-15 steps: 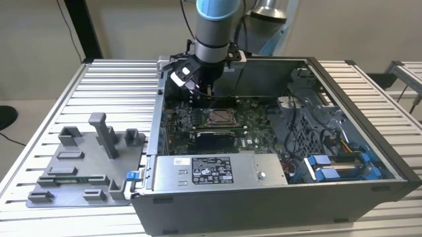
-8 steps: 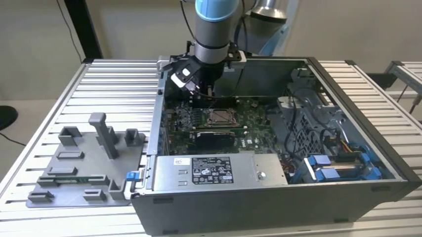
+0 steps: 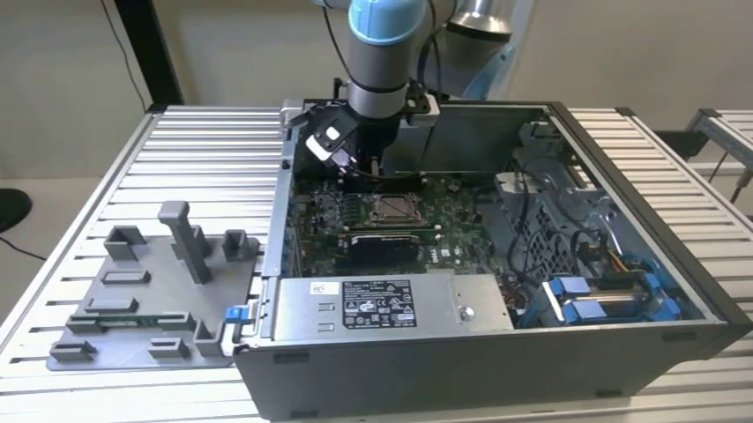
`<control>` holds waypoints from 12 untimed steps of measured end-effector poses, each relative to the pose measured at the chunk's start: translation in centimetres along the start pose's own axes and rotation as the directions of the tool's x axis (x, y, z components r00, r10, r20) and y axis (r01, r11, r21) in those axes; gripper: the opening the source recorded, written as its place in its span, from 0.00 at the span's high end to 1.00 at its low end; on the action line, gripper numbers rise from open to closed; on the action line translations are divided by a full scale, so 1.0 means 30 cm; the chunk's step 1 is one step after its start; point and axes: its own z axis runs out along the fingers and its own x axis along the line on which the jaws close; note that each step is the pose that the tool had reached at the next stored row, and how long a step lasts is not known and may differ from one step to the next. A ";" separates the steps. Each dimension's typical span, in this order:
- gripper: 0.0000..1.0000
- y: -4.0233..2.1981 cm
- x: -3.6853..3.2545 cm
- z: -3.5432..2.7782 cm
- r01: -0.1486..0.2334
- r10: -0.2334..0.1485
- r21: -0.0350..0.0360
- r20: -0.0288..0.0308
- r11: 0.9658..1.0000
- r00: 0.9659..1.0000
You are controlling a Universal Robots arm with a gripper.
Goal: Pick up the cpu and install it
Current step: 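Close the cpu cover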
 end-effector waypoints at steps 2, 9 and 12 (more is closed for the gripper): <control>1.00 0.003 0.000 0.000 0.000 0.000 0.000 0.000 1.000 1.000; 1.00 0.024 -0.001 0.000 0.000 0.000 0.000 0.000 1.000 1.000; 1.00 0.033 -0.002 0.000 0.000 0.000 0.000 0.000 1.000 1.000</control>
